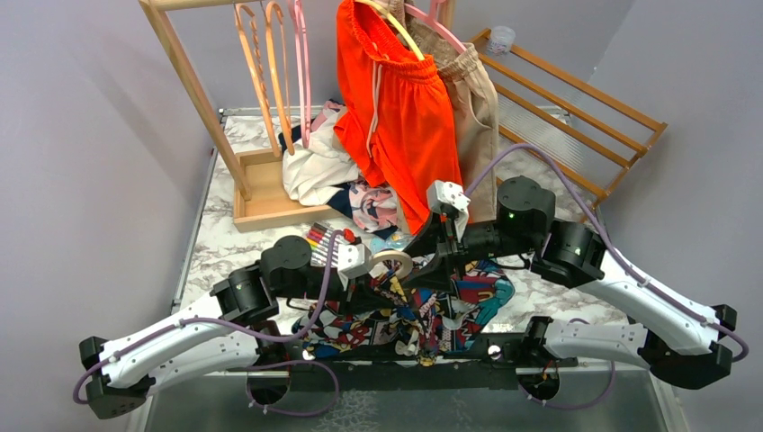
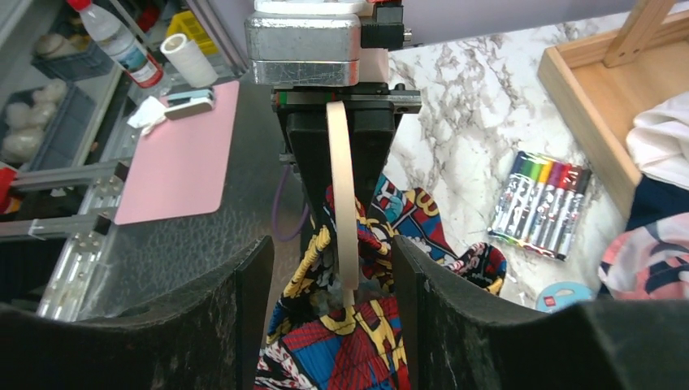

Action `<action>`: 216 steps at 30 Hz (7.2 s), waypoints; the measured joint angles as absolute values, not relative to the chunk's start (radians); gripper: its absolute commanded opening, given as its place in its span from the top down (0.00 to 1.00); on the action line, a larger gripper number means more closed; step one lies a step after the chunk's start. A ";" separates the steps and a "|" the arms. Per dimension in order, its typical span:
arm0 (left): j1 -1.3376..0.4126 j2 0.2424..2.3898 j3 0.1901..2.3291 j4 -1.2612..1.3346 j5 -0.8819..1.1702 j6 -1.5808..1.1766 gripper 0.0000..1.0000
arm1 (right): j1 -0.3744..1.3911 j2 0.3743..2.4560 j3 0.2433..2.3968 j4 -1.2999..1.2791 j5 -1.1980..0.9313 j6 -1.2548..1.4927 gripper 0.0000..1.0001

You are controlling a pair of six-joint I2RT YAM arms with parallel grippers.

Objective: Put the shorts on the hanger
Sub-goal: Hang the shorts on the hanger.

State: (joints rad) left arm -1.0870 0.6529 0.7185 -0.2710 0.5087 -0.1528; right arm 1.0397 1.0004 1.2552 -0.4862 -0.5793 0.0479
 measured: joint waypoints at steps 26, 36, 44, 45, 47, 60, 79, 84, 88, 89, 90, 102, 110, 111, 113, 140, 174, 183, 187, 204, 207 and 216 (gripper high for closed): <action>-1.087 0.416 0.746 -0.274 0.279 -0.131 0.85 | 1.040 0.812 1.181 -0.400 -0.346 0.112 0.99; -1.087 0.380 0.746 -0.288 0.070 -0.101 0.58 | 1.041 0.789 1.181 -0.430 -0.180 0.112 0.99; -1.087 0.298 0.781 -0.273 0.002 -0.068 0.40 | 1.040 0.744 1.192 -0.434 -0.093 0.112 0.99; -1.087 0.302 0.787 -0.273 0.002 -0.065 0.39 | 1.041 0.743 1.193 -0.430 -0.094 0.112 0.99; -1.087 0.311 0.799 -0.275 0.001 -0.061 0.39 | 1.041 0.743 1.199 -0.421 -0.095 0.112 0.99; -1.087 0.535 1.245 -0.348 0.023 0.114 0.37 | 1.041 0.855 1.528 -0.479 -0.268 0.066 0.99; -1.087 0.865 1.347 -0.495 0.441 0.162 0.34 | 1.041 0.888 1.479 -0.591 -0.363 0.015 0.99; -1.087 0.902 1.325 -0.534 0.456 0.177 0.35 | 1.041 0.896 1.466 -0.609 -0.370 0.006 0.99; -1.087 0.930 1.301 -0.555 0.457 0.188 0.35 | 1.041 0.896 1.460 -0.608 -0.382 0.001 0.99; -1.087 0.935 1.292 -0.561 0.456 0.190 0.35 | 1.041 0.896 1.457 -0.608 -0.384 0.001 0.99; -1.087 0.940 1.283 -0.565 0.456 0.192 0.36 | 1.041 0.896 1.454 -0.608 -0.387 0.000 0.99; -1.087 1.005 1.252 -0.575 0.479 0.203 0.77 | 1.040 0.896 1.404 -0.593 -0.414 0.000 0.99; -1.087 1.005 1.226 -0.556 0.505 0.198 0.60 | 1.040 0.897 1.394 -0.584 -0.417 0.001 0.99; -1.087 1.005 1.218 -0.552 0.506 0.196 0.60 | 1.040 0.898 1.394 -0.583 -0.420 0.002 0.99; -1.087 1.005 1.201 -0.546 0.506 0.194 0.64 | 1.041 0.899 1.394 -0.577 -0.429 0.004 0.99; -1.088 0.670 1.012 -0.510 0.149 0.063 1.00 | 1.040 0.815 1.257 -0.554 -0.244 0.099 0.41; -1.088 0.705 0.997 -0.466 -0.044 0.008 1.00 | 1.041 0.992 1.181 -0.444 -0.056 0.244 0.99; -1.088 0.702 0.983 -0.467 -0.011 0.008 1.00 | 1.041 1.001 1.386 -0.537 0.020 0.207 0.99; -1.088 0.703 0.981 -0.473 0.030 0.008 1.00 | 1.041 1.032 1.463 -0.546 0.033 0.189 0.99; -1.088 0.697 0.975 -0.492 0.128 0.007 1.00 | 1.041 1.257 1.647 -0.670 -0.032 0.148 0.35; -1.088 0.677 0.960 -0.497 0.129 0.006 1.00 | 1.041 1.254 1.648 -0.708 -0.036 0.134 0.30; -1.088 0.608 0.940 -0.499 0.127 0.004 1.00 | 1.041 1.065 1.619 -0.733 -0.014 0.078 0.30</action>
State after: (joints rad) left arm -1.0878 0.6083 0.9398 -0.4992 0.1272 0.0036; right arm 1.0409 1.0653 1.6192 -0.7326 -0.0143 0.0776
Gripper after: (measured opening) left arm 0.069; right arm 0.700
